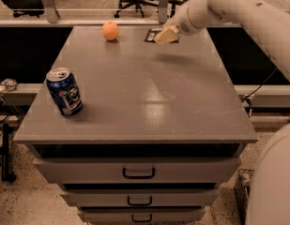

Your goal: Pick rxbar chocolate

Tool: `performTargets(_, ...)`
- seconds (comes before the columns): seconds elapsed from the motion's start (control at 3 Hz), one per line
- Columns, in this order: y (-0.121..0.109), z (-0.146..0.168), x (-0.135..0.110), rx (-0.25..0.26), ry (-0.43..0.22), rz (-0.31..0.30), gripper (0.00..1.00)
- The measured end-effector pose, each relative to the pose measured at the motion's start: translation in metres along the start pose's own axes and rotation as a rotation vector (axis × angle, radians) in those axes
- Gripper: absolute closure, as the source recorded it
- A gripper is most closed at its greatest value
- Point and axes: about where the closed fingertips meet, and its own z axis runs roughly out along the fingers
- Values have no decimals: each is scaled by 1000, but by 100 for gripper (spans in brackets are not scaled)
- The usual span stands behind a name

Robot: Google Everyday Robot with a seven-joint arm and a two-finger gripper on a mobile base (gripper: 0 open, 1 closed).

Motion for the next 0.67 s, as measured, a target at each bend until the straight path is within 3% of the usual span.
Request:
performTargets(0.33,8,-7,-39,60,-15,-101,100)
performTargets(0.67,7,-8,-38,61,-14,-101,100)
